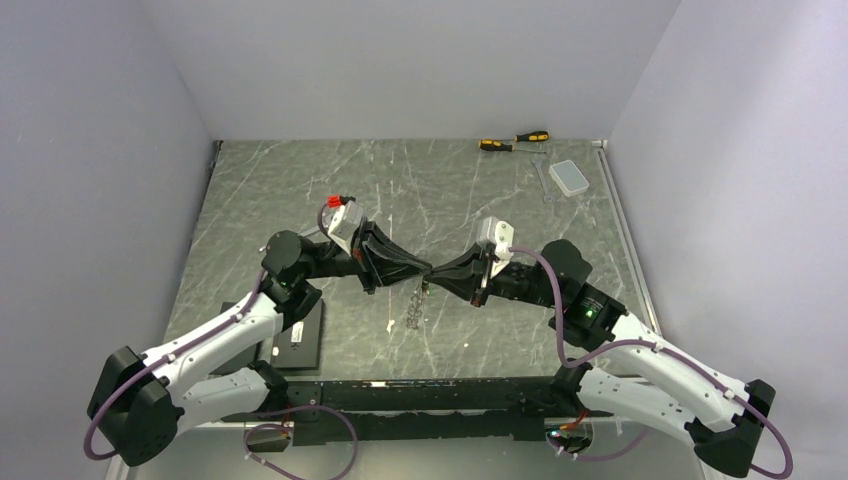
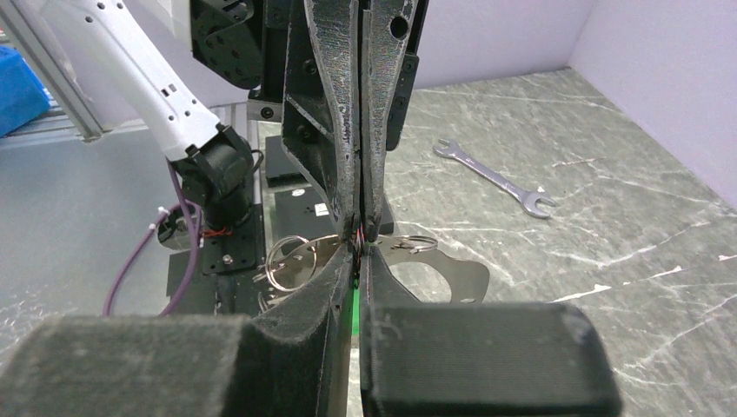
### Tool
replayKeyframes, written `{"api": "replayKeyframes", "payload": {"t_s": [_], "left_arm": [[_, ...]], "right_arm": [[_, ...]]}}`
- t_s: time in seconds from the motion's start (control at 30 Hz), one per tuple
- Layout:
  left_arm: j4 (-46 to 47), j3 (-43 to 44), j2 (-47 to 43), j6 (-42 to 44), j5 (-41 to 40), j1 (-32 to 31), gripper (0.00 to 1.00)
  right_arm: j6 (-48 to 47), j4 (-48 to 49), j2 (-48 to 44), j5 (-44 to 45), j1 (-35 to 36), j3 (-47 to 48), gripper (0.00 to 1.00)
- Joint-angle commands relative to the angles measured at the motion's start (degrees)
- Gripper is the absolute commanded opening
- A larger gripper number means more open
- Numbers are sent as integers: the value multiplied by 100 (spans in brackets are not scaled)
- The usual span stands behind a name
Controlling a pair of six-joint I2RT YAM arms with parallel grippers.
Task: Put the keys on the keyring
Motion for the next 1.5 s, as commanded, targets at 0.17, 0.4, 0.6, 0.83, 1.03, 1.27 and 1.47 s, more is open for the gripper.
{"api": "replayKeyframes", "payload": {"t_s": [0.17,0.4,0.6,0.83,1.03,1.27,1.47], "left_arm": [[-93,48,-106,47,132,-56,1],[-785,111,-356,422,157,-58,17],[-1247,210,-454,603,233,-61,36],[-2952,716,-780,1436,200,-63,59],[-5325,1496,-977,2678,10,-65,70],[-6959,2085,-798,3781,-191,-63,87],[-7118,2395,-343,3973,-44,-66,78]], "right_arm": [[-218,157,-29,-185,17,249,0],[-340,-64,-172,-266,17,218,0],[-410,-284,-219,-312,17,240,0],[-536,-820,-223,-325,17,316,0],[-832,-1525,-112,-327,17,527,0],[-1108,-2155,51,-439,17,810,0],[-1144,-2413,259,-686,17,1019,0]]}}
